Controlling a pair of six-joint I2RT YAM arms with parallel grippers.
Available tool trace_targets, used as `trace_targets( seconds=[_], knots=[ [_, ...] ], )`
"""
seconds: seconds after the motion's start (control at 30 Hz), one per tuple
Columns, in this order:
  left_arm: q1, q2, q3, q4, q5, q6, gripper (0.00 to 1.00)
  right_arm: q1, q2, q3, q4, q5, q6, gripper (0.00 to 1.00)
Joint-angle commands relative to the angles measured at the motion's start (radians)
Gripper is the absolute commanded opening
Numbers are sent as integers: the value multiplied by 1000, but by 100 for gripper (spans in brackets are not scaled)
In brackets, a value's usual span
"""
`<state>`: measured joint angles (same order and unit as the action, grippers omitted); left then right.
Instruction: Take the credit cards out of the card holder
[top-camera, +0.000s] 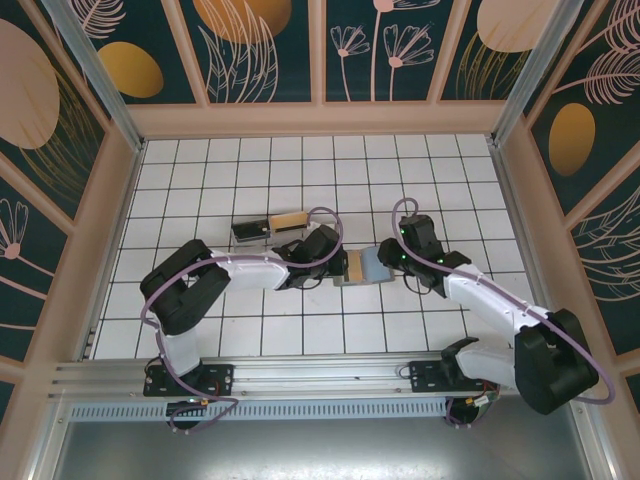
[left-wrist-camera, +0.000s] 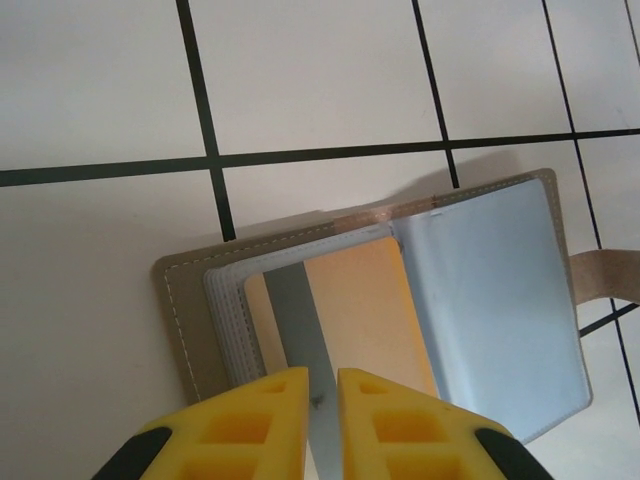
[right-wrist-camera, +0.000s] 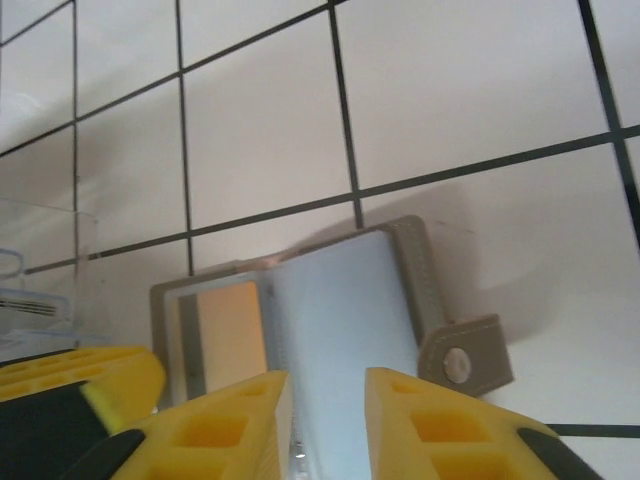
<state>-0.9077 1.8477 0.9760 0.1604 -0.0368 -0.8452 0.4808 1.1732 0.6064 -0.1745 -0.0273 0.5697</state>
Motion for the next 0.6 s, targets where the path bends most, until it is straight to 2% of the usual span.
trace_targets(
  seconds=[0.0, 0.1, 0.43, 0.57],
  knots=[
    [7, 22, 11, -21, -17, 2, 18, 8, 13, 11, 59, -74, 4, 22],
    [7, 23, 4, -21, -9, -5, 18, 7, 70, 3, 133, -184, 9, 15],
    [-3, -13, -39, -16, 24, -28, 17, -31, 187, -33, 258, -341, 23, 15],
    [-13, -8, -28, -45, 7, -18, 18, -39, 228, -42, 281, -358, 26, 14]
  ],
)
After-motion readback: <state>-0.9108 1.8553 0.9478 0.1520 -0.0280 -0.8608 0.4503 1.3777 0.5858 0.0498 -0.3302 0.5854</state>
